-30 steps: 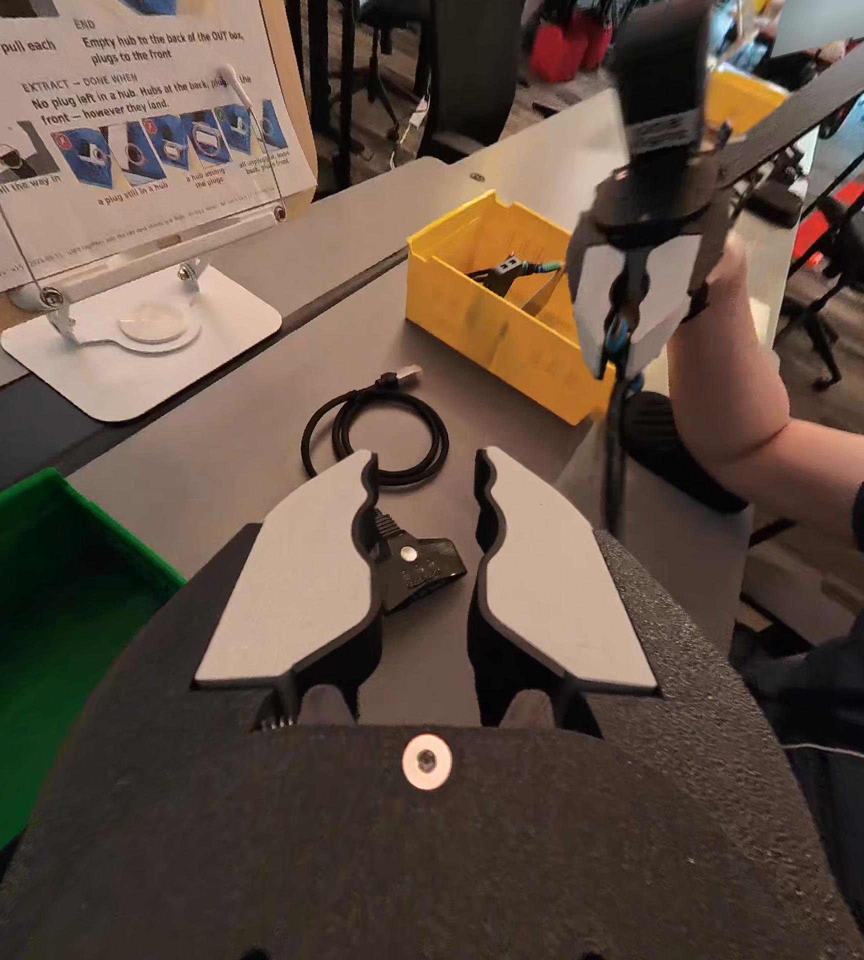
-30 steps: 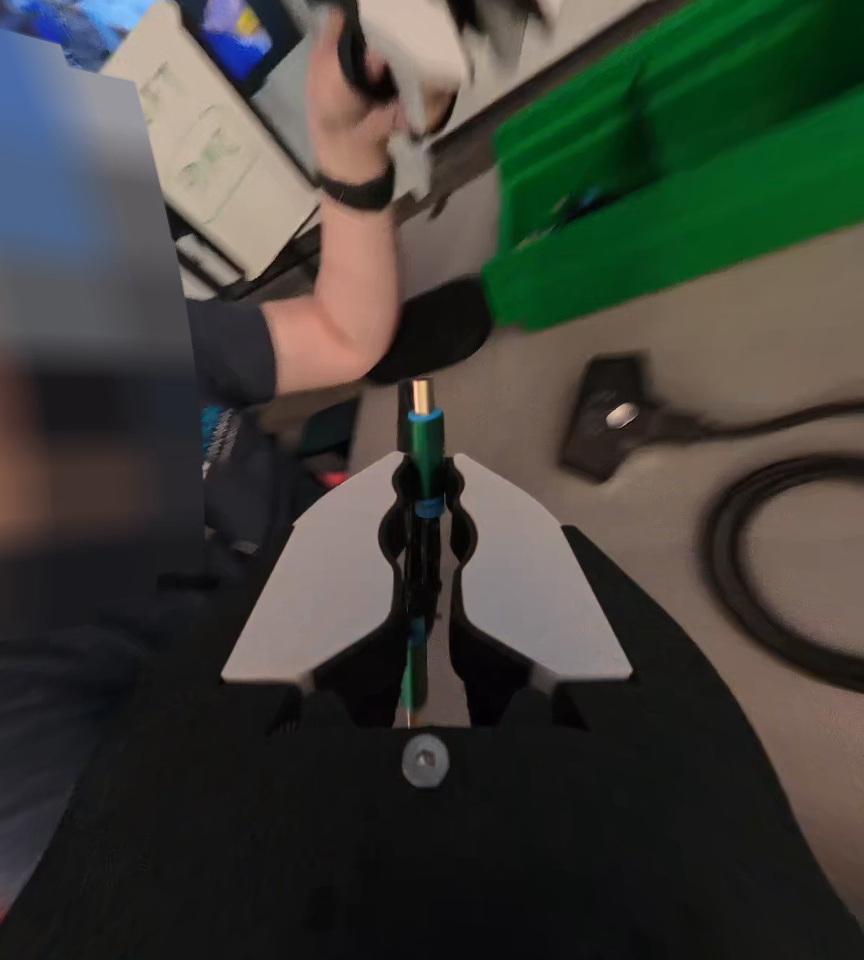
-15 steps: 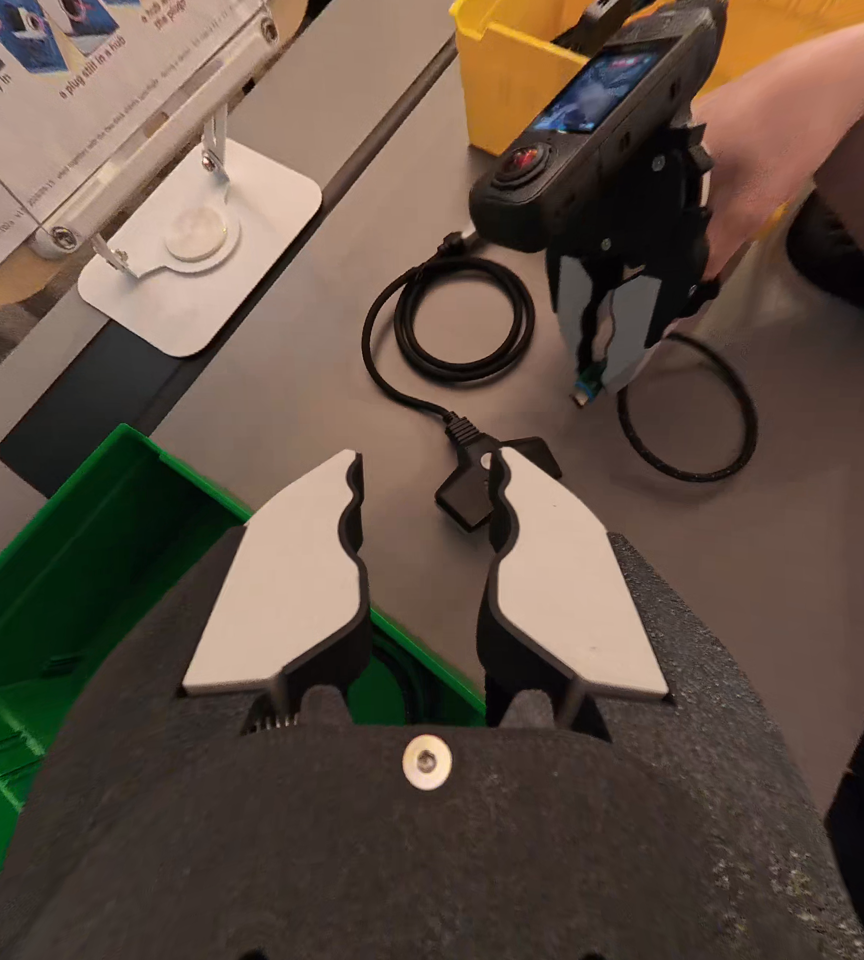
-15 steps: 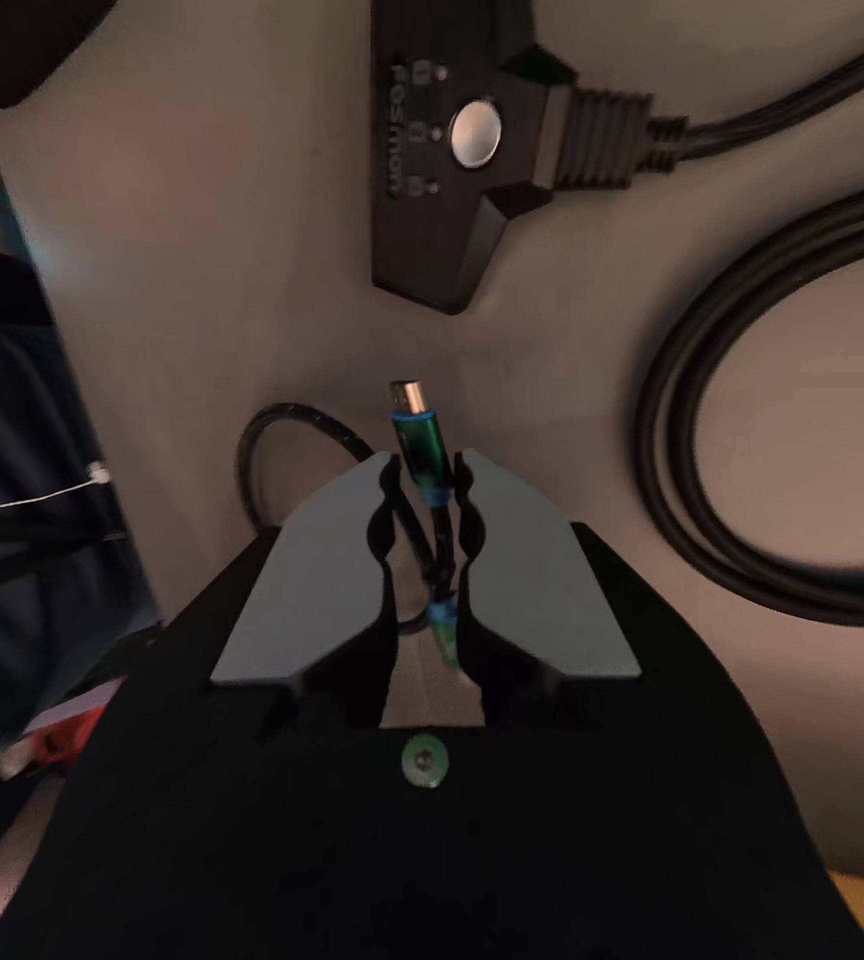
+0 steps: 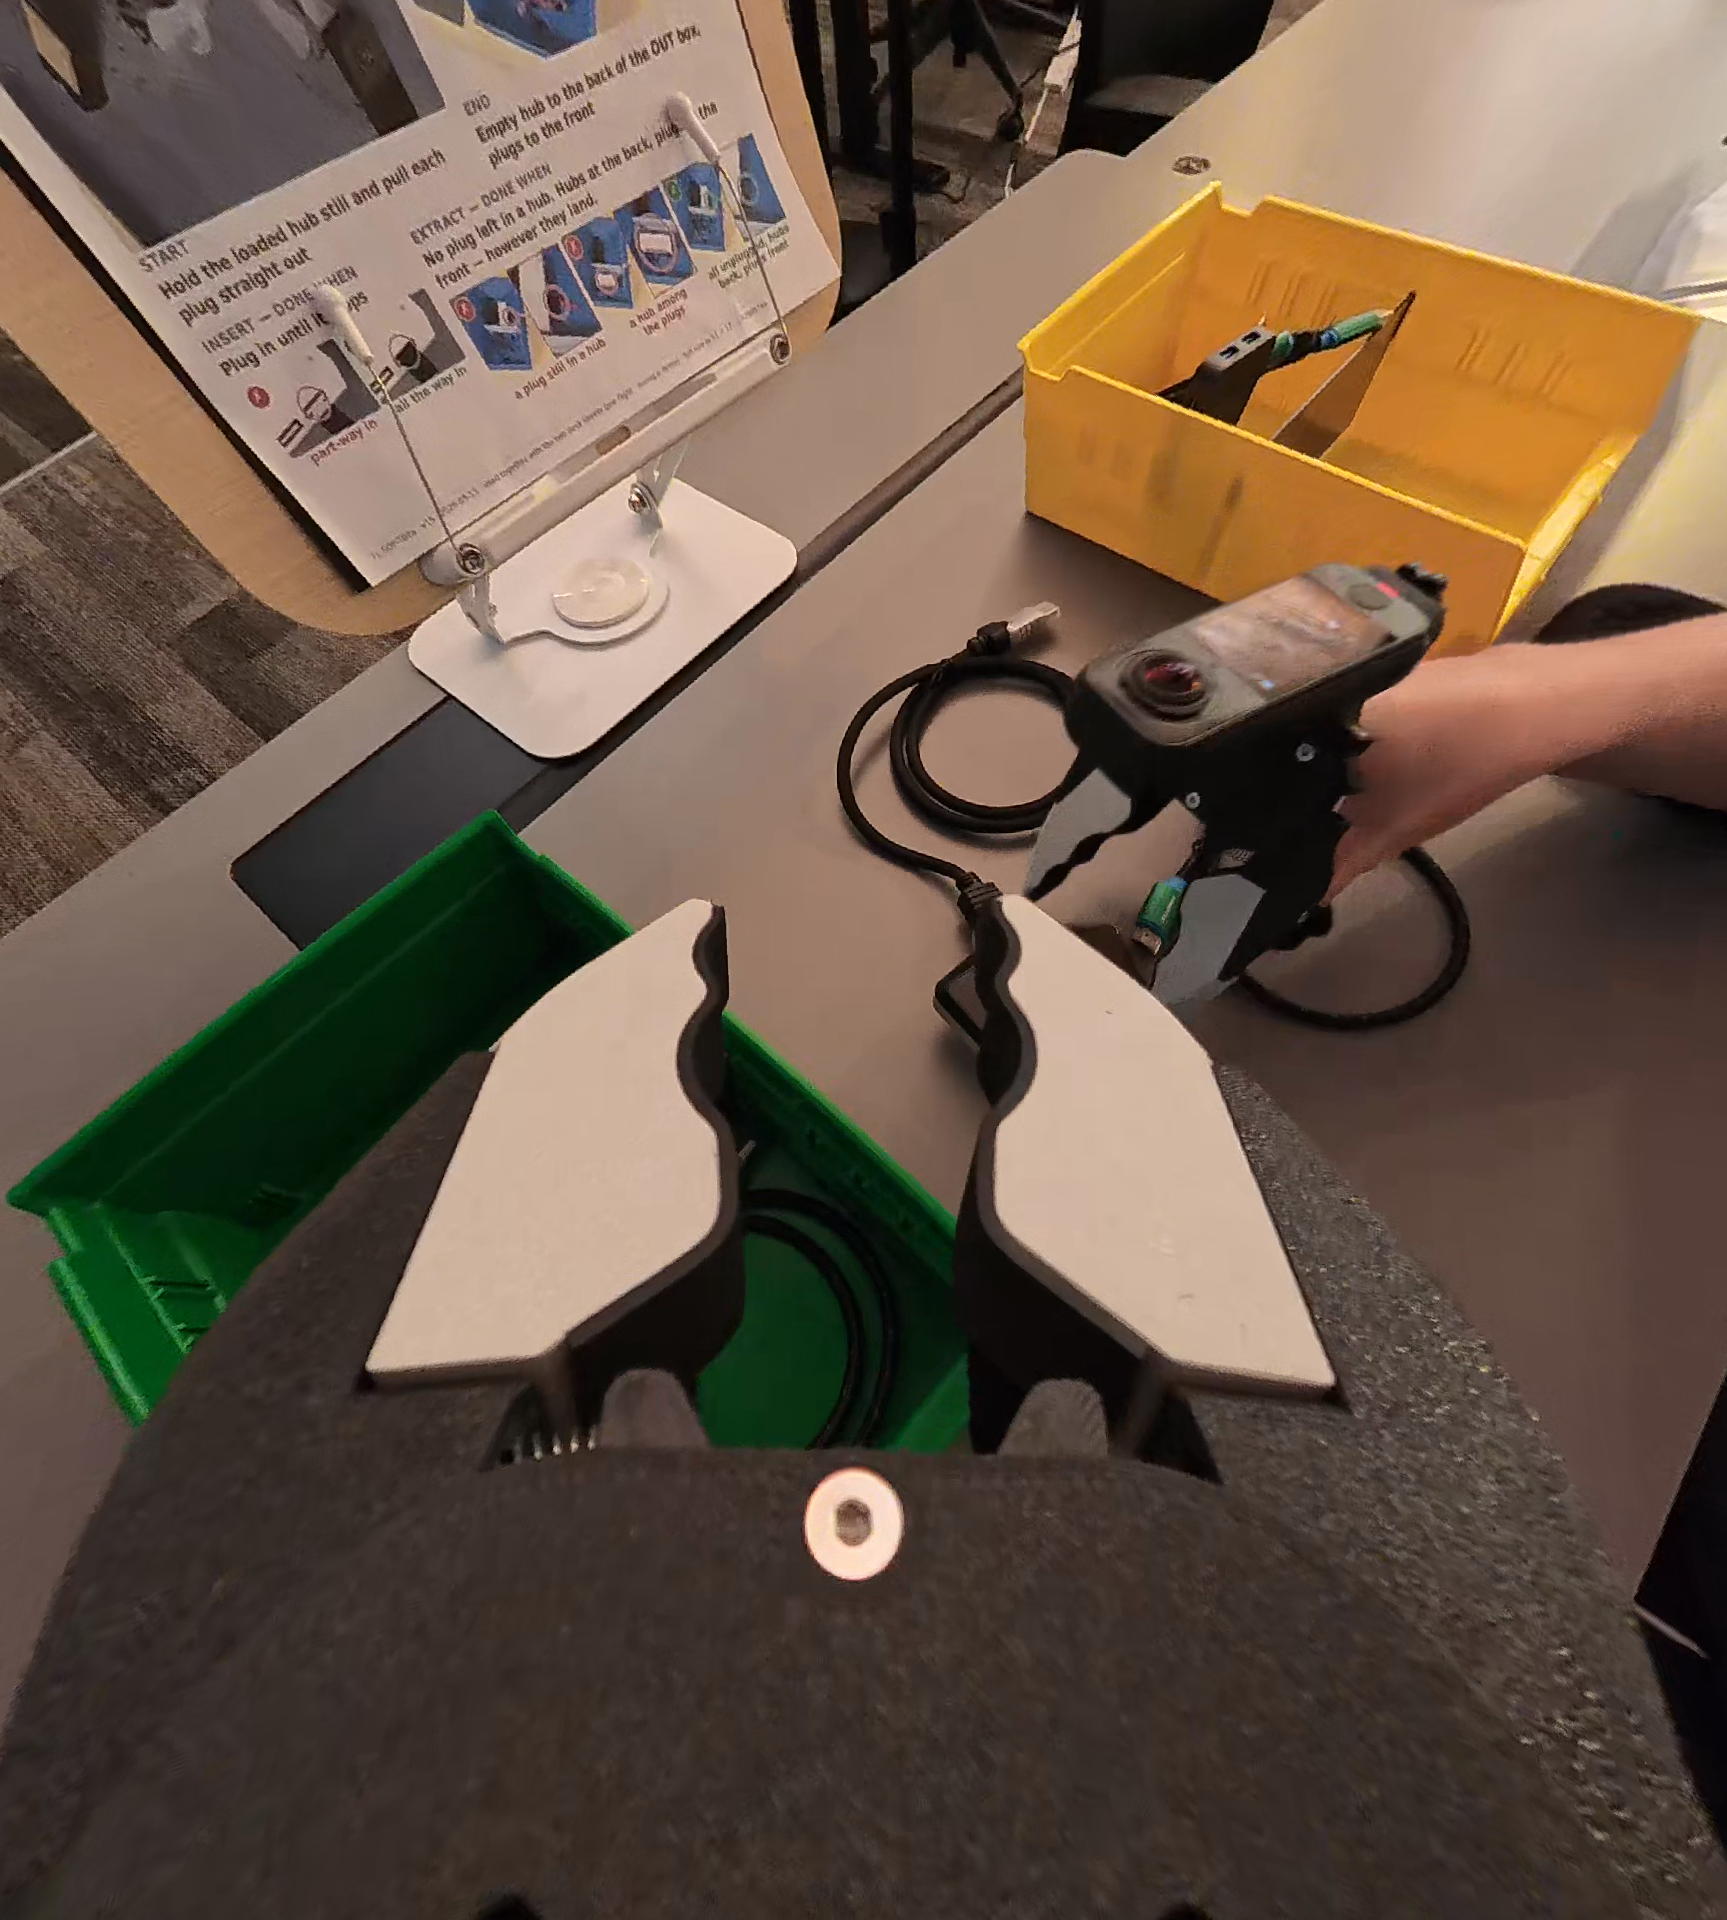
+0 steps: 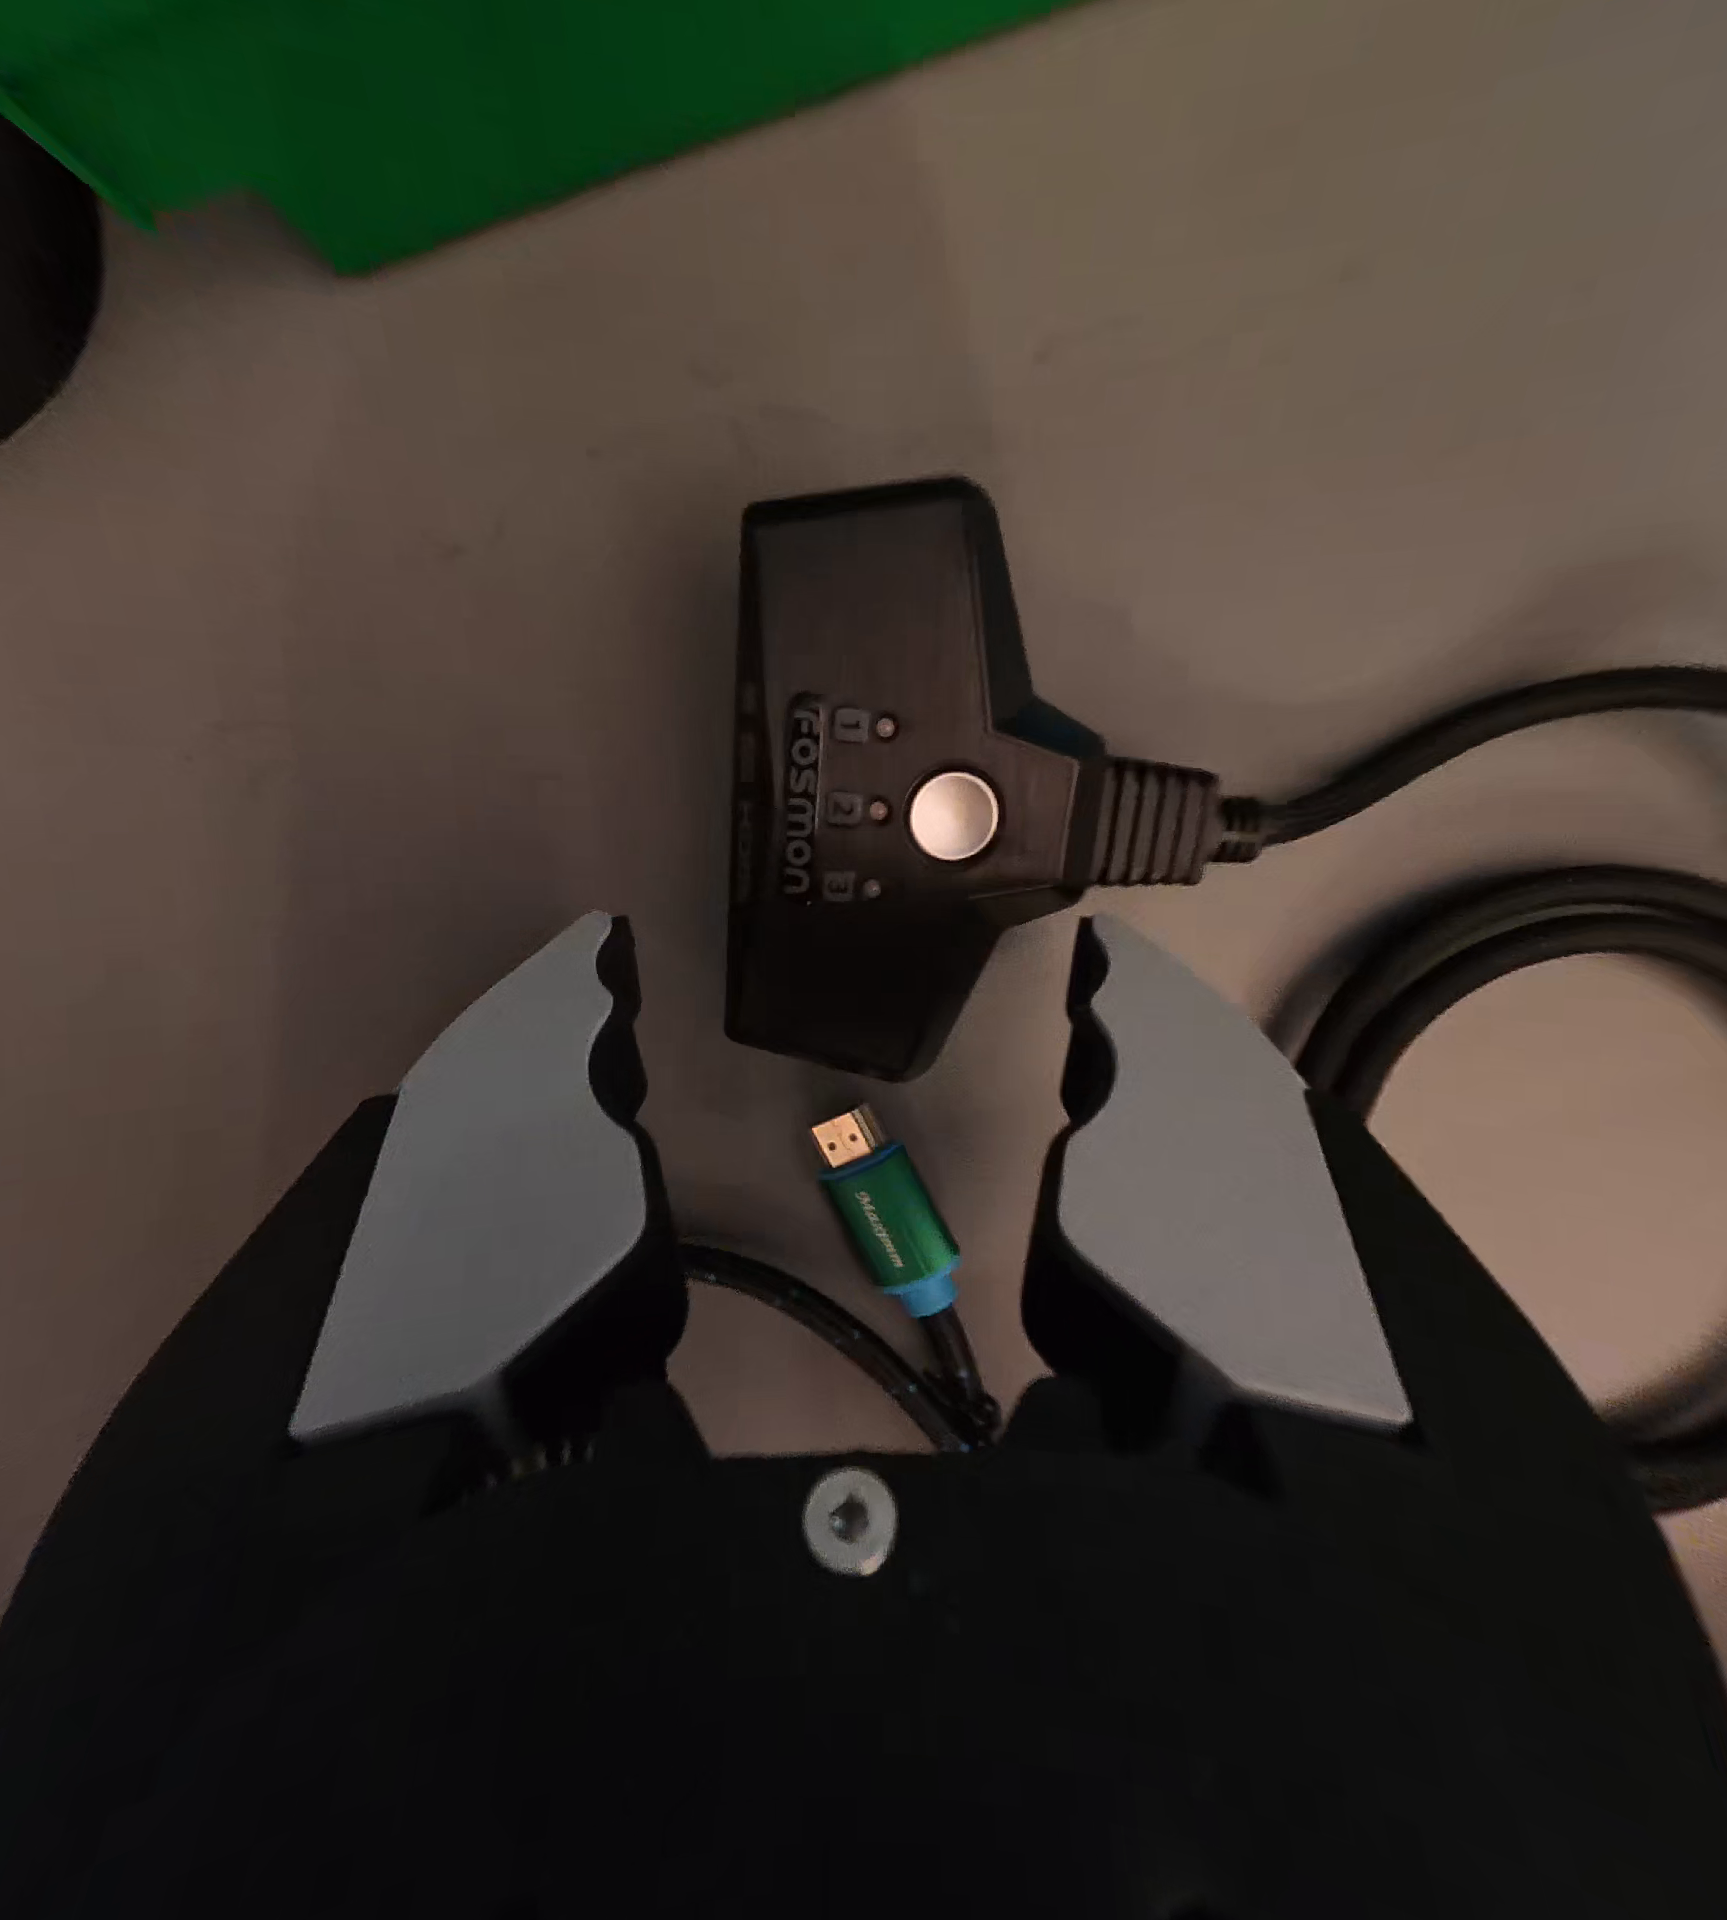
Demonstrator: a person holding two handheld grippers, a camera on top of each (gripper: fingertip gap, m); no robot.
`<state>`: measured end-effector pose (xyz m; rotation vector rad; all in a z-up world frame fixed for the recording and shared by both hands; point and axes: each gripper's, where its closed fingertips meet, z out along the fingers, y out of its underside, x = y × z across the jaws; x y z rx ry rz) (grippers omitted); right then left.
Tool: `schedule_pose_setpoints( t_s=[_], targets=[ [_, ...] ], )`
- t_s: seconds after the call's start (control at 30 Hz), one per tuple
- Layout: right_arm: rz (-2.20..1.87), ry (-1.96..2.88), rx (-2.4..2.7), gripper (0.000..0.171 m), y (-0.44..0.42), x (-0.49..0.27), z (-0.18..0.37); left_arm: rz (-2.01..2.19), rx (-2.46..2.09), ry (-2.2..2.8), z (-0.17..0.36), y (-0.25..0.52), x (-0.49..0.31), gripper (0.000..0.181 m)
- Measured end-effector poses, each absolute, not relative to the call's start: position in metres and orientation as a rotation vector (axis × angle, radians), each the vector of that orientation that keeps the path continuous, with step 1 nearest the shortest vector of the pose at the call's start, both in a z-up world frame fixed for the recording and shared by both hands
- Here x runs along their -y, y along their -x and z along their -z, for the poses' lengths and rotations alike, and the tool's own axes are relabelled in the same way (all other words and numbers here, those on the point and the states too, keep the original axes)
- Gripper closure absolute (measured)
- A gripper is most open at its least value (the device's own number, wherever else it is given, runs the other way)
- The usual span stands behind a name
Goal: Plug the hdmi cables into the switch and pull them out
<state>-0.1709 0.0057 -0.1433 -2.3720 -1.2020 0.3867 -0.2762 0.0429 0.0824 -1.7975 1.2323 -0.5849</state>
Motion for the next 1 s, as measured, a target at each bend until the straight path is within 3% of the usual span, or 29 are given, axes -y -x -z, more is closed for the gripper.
schedule_pose_setpoints(
  t_s=[0.07, 0.17, 0.27, 0.47, 0.8, 1.0],
  targets=[
    [-0.34, 2.411, 1.18, 0.093, 0.167, -0.008, 0.153, 0.566, -1.254, 1.802, -0.08, 0.276, -0.041, 0.135],
    [-0.304, 2.355, 1.212, 0.116, 0.169, -0.015, 0.157, 0.55, -1.268, 1.804, -0.077, 0.276, -0.041, 0.135],
    [-0.376, 2.368, 1.232, 0.118, 0.165, -0.017, 0.155, 0.553, -1.288, 1.788, -0.076, 0.274, -0.042, 0.135],
    [-0.967, 2.346, 1.114, 0.119, 0.159, 0.0, 0.097, 0.538, -1.418, 1.696, -0.063, 0.257, -0.042, 0.132],
    [-1.61, 2.047, 1.23, 0.118, 0.125, 0.047, 0.012, 0.733, -1.767, 1.198, -0.04, 0.156, 0.028, 0.099],
    [-1.771, 1.868, 1.436, 0.118, 0.127, 0.081, -0.007, 0.726, -1.795, 0.985, -0.034, 0.127, 0.057, 0.128]
  ],
)
